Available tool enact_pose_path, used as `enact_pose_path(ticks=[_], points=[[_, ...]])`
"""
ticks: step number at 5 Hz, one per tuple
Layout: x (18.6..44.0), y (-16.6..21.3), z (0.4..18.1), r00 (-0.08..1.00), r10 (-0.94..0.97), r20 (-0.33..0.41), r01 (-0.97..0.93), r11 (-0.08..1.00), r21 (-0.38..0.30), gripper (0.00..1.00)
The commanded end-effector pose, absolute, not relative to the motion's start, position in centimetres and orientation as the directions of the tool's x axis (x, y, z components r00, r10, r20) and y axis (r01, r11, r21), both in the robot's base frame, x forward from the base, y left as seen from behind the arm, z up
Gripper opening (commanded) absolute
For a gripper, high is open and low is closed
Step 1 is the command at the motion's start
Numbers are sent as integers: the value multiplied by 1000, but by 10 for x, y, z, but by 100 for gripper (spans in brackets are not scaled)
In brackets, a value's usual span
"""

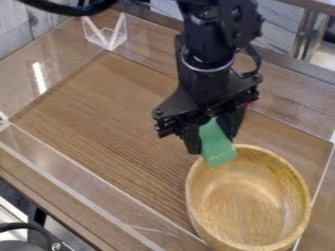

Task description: Remove the green stick from the brown bowl and put it on the table

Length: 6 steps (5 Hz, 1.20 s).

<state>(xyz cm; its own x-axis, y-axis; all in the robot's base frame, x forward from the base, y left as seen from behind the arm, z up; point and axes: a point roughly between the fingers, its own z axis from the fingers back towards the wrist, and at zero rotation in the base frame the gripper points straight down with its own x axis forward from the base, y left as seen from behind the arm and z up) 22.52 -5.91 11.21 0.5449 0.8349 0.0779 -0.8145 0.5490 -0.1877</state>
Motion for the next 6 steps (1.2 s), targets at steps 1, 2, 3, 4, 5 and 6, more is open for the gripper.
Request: enact_pose_path(ticks=[1, 2, 3, 4, 5, 6], points=[[224, -65, 128, 523, 848, 85, -818, 528, -228, 0], [225, -71, 147, 466, 881, 79, -851, 471, -232, 0], [225, -65, 154, 535, 841, 84, -810, 539, -233, 0], [225, -52, 161, 627, 772, 106, -738, 632, -235, 0], [225, -30, 163, 716, 683, 143, -649, 727, -222, 0], [223, -7, 160, 809, 558, 186, -526, 827, -196, 0]])
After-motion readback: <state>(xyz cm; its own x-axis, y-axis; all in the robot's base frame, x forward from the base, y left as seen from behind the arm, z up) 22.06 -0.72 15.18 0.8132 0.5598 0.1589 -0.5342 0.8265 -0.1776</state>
